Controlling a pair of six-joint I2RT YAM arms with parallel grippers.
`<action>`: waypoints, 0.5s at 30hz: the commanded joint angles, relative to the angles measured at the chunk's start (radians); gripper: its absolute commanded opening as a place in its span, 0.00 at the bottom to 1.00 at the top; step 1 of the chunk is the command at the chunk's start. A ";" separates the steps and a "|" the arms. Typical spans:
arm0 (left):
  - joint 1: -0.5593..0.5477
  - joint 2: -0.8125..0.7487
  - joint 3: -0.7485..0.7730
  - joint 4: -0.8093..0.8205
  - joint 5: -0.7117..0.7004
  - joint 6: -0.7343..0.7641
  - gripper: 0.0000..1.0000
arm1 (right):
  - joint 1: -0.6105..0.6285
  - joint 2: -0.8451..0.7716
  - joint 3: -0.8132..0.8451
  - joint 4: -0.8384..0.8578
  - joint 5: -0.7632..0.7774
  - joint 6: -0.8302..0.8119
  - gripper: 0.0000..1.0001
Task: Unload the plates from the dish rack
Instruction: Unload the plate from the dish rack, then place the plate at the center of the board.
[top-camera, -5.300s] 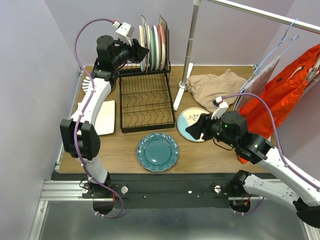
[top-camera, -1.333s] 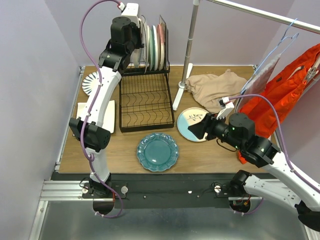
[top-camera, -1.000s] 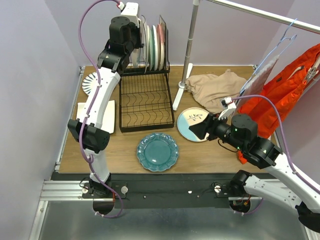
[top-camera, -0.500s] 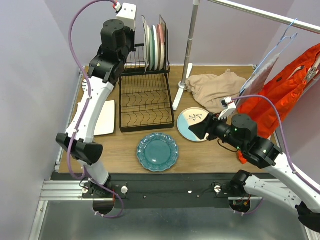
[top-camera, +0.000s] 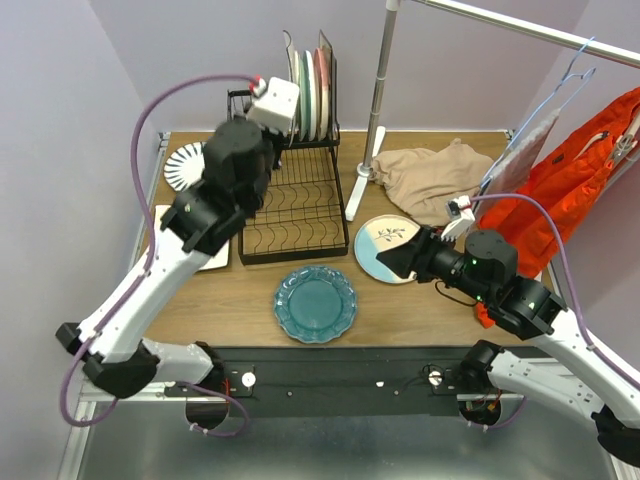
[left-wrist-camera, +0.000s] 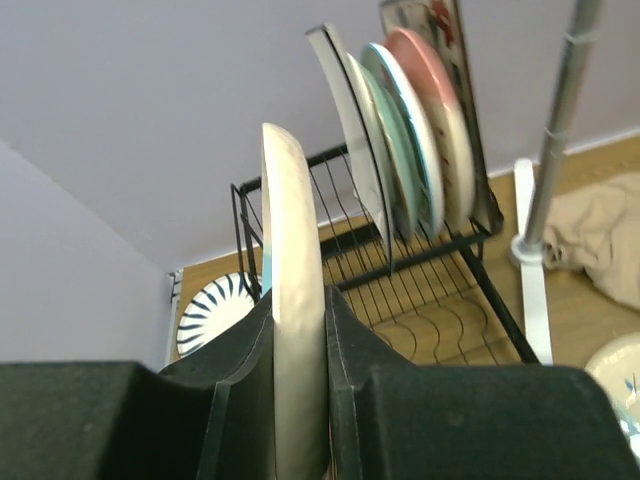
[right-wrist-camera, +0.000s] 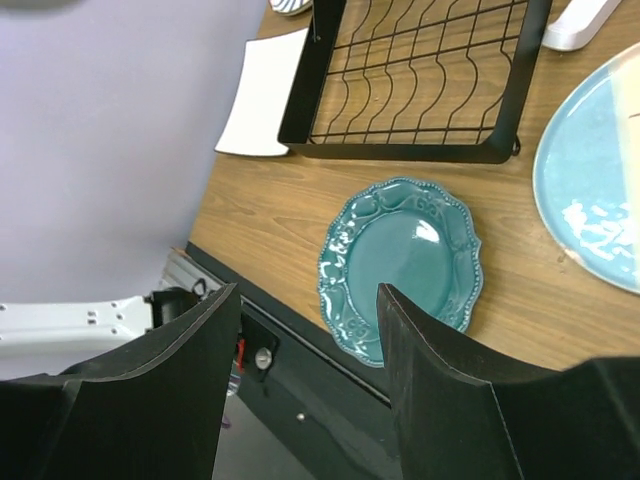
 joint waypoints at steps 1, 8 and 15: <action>-0.194 -0.166 -0.154 0.145 -0.275 0.093 0.00 | 0.003 0.008 -0.026 -0.002 0.041 0.089 0.66; -0.569 -0.260 -0.434 0.191 -0.598 0.166 0.00 | -0.041 0.225 0.129 -0.009 0.025 0.080 0.73; -0.768 -0.298 -0.612 0.294 -0.697 0.223 0.00 | -0.260 0.368 0.325 -0.013 -0.210 0.105 0.79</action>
